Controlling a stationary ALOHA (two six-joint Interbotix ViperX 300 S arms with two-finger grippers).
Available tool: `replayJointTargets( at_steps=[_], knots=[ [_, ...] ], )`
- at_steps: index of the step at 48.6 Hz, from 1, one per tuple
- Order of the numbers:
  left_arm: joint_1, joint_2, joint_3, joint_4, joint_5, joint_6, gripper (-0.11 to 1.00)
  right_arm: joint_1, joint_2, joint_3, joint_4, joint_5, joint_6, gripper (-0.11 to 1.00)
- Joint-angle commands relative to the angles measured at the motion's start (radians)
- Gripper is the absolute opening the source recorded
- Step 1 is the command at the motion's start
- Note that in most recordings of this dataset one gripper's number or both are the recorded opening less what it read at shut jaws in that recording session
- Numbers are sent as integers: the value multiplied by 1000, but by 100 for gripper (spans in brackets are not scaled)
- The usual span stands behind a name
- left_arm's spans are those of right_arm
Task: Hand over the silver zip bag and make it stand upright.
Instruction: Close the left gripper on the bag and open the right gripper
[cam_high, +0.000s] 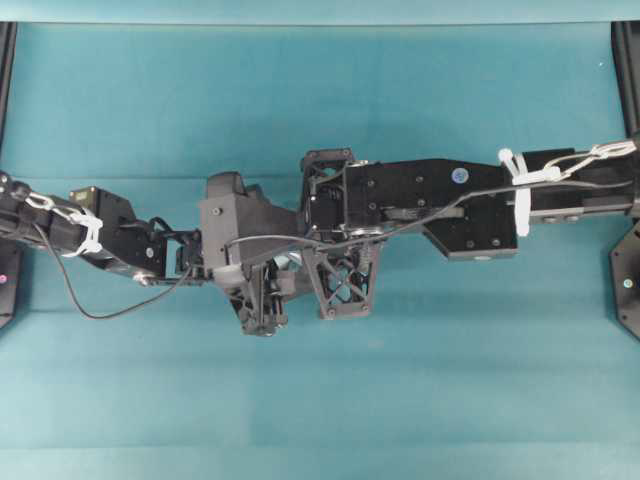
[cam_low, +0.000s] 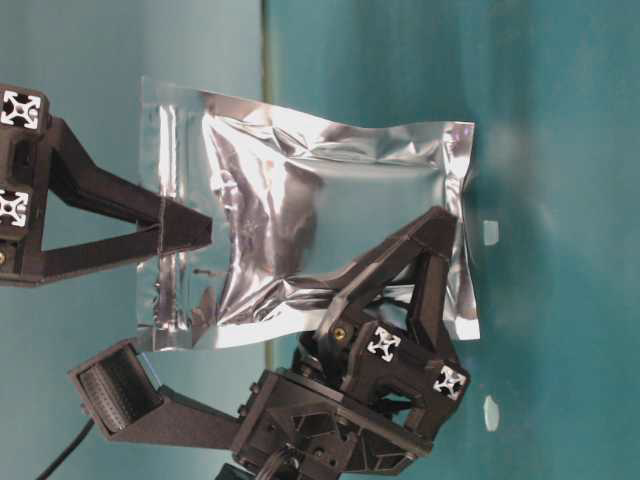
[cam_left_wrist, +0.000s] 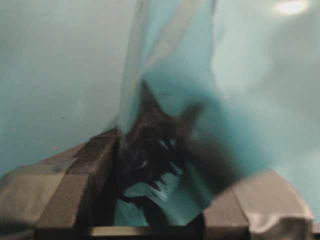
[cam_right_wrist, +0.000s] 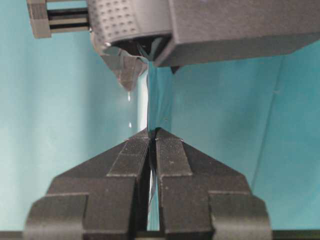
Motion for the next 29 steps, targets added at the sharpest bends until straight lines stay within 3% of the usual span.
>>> replayJointTargets(
  at_steps=[1,9,17,23,29],
  knots=[
    [-2,-3,-5,2,11,0,32,5,-12,-8,5,2,8,4],
    [-2,-3,-3,3,23,6,32,6,-12,-8,32,2,6,5],
    [-3,-5,-3,3,44,55,32,6,-12,-8,86,11,6,14],
    [-3,-5,-5,3,52,71,32,6,-12,-6,110,35,9,38],
    [-3,-6,-3,3,52,72,31,6,-12,-6,104,63,21,72]
  ],
)
